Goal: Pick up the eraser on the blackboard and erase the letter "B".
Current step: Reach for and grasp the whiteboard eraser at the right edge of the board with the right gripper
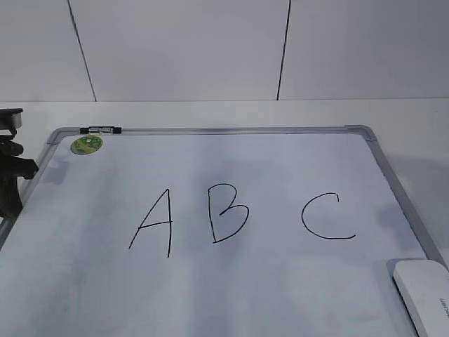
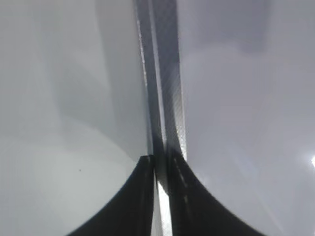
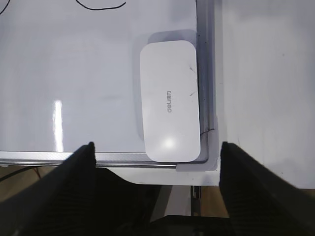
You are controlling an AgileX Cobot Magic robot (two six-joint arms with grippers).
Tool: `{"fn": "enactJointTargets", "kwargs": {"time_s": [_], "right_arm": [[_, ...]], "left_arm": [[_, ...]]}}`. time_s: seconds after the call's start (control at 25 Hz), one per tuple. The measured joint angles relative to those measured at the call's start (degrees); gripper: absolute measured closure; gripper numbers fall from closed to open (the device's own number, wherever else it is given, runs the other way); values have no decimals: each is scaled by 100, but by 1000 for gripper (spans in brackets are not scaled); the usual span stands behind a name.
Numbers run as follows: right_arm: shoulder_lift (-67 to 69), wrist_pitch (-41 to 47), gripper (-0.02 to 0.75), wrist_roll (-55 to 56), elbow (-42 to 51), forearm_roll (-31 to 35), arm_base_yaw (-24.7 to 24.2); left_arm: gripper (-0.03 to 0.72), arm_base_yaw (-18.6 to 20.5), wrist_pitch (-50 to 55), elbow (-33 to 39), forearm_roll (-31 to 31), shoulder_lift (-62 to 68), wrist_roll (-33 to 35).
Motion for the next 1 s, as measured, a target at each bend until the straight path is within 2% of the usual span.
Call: {"fn": "enactJointTargets", "kwargs": {"time_s": [0.2, 1.0], "right_arm": [[0, 0, 153, 0, 0, 0, 0], [267, 0, 153, 0, 0, 48, 0]], "left_arm": [[664, 22, 12, 0, -21, 0, -79], [666, 22, 12, 0, -79, 0, -115]]}}
